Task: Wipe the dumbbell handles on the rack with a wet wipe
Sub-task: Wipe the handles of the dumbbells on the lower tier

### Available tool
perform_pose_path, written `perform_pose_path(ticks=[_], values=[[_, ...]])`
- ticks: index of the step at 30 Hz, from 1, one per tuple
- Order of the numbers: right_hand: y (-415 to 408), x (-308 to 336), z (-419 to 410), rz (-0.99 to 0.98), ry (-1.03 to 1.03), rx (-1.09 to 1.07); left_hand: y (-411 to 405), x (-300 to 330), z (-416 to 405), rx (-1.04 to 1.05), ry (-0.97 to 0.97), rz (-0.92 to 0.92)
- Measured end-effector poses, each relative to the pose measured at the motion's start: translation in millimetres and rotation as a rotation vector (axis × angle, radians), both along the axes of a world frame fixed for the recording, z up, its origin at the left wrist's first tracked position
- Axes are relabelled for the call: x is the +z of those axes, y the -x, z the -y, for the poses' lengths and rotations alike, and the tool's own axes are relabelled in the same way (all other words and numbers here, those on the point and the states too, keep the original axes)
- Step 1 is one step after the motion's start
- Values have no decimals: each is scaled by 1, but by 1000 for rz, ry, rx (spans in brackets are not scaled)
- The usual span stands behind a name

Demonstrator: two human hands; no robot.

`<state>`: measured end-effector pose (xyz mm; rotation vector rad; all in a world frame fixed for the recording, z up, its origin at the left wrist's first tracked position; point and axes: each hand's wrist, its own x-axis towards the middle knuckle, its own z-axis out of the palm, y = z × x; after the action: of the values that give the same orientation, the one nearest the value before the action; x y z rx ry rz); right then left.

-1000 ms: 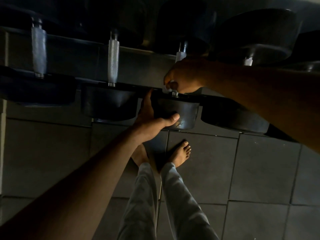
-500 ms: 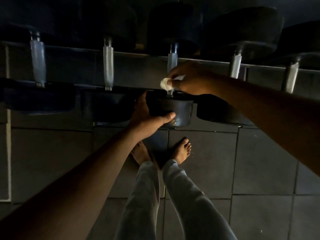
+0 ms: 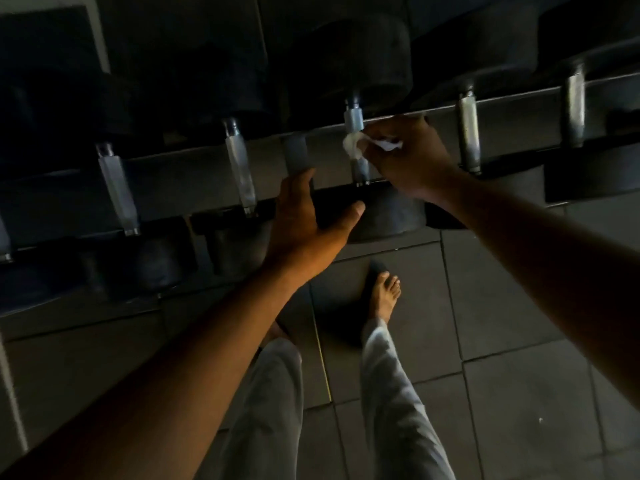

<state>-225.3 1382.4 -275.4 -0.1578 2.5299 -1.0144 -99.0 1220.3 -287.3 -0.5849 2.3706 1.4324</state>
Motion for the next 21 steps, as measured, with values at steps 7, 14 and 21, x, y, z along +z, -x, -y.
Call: perform_pose_path(ticks=[7, 14, 21], values=[[26, -22, -44, -18, -107, 197, 24, -13, -53, 220, -98, 319], [52, -47, -53, -82, -93, 642, 17, -30, -66, 457, -188, 112], [71, -50, -35, -267, -228, 1014, 7, -30, -76, 551, -178, 90]])
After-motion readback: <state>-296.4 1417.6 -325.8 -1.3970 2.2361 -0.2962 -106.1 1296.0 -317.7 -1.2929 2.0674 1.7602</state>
